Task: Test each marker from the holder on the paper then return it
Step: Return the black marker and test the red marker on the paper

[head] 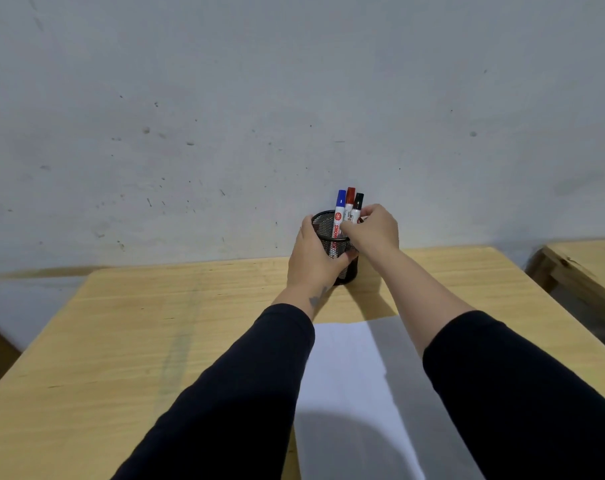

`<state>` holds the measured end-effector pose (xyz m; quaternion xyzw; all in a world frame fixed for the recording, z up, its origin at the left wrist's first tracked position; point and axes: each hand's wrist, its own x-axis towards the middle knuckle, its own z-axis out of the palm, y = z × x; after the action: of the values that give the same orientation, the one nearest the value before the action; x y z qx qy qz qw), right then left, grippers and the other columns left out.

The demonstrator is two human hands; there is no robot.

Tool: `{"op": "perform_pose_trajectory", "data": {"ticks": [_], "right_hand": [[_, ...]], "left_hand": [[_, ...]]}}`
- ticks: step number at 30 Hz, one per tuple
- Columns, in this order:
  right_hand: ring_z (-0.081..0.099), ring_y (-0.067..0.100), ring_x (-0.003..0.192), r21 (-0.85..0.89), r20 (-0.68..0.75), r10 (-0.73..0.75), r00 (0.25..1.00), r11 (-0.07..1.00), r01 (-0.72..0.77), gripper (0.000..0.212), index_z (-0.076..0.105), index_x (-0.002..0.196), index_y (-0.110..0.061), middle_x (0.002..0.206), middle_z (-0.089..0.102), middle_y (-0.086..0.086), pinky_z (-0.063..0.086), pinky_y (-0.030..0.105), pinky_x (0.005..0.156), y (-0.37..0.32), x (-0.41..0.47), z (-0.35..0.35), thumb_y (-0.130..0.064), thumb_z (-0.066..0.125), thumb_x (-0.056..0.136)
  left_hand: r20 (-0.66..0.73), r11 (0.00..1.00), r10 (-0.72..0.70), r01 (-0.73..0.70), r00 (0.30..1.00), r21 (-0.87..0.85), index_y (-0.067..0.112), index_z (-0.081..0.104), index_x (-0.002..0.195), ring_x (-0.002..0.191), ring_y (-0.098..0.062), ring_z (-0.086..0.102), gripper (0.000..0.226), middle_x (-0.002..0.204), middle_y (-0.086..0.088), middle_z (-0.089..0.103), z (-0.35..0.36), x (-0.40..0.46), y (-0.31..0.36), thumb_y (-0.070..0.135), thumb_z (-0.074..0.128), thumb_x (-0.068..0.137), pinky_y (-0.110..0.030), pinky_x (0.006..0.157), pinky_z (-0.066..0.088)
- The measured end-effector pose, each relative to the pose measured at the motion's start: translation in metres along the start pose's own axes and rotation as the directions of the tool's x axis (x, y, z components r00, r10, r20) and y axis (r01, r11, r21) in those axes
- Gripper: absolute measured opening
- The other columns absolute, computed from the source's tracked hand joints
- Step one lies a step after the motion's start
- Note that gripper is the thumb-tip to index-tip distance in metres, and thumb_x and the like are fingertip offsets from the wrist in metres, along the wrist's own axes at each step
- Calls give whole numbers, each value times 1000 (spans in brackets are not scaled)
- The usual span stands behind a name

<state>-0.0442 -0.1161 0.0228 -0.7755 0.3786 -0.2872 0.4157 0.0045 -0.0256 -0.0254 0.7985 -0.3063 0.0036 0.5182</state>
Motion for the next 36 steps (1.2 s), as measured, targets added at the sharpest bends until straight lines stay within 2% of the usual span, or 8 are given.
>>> {"op": "perform_pose_trajectory", "data": {"ticks": [7,11,18,22,25,28,32,36], "right_hand": [[61,20,81,65,53,-10,999,998,6,21,67,96,-11,87,66,3,51,35,77,-4,13,0,-19,70,77],[56,19,69,94,18,-39,999,995,38,8,65,72,-17,69,62,-1,45,30,62,-12,16,-4,-20,66,79],[56,8,69,291,-106,-231,967,923,252,10,69,89,-14,68,59,-11,50,20,71,-65,24,-38,-18,69,80],[59,13,70,349,-104,-265,959,893,284,11,69,89,-15,67,58,-9,59,42,81,-80,20,-53,-17,69,78],[59,13,75,278,-87,-313,946,904,325,8,66,89,-17,71,58,-9,57,44,85,-75,4,-63,-17,68,82],[58,11,74,194,-47,-350,936,916,352,8,66,92,-18,74,58,-10,57,41,85,-64,-11,-72,-18,67,84],[58,12,75,17,59,-389,919,921,388,20,70,103,-10,83,64,-3,52,30,75,-46,-34,-75,-20,64,87],[61,22,79,-195,240,-423,874,860,471,18,72,99,-9,90,70,8,50,35,78,-32,-60,-70,-18,61,87]], "left_hand": [[17,1000,-17,17,1000,15,20,34,134,110,-17,56,84,124,0,56,2,2,-3,34,82,66,-32,87,51],[20,1000,-15,15,1000,24,18,32,136,112,-18,54,86,126,-1,55,2,2,-4,35,81,67,-32,89,49],[39,1000,-18,18,999,19,18,34,134,113,-18,54,84,127,-1,54,-1,2,-1,35,82,67,-30,91,47],[53,999,-42,41,998,8,19,35,132,111,-19,55,84,126,-1,54,-3,2,0,35,83,65,-35,93,49],[83,997,-61,57,995,53,15,30,136,120,-23,52,96,132,-5,51,-9,0,3,43,84,62,-41,98,48],[126,992,-71,57,990,110,12,8,150,142,-23,29,121,155,-7,28,-25,-2,15,51,82,63,-42,113,33],[-3,980,173,-172,985,95,16,21,149,141,-14,31,84,155,-1,31,-57,-11,42,43,66,84,-33,114,30],[2,853,467,-451,884,263,20,47,137,124,-13,49,44,138,2,52,-84,-29,59,22,56,94,-26,101,41]]}}
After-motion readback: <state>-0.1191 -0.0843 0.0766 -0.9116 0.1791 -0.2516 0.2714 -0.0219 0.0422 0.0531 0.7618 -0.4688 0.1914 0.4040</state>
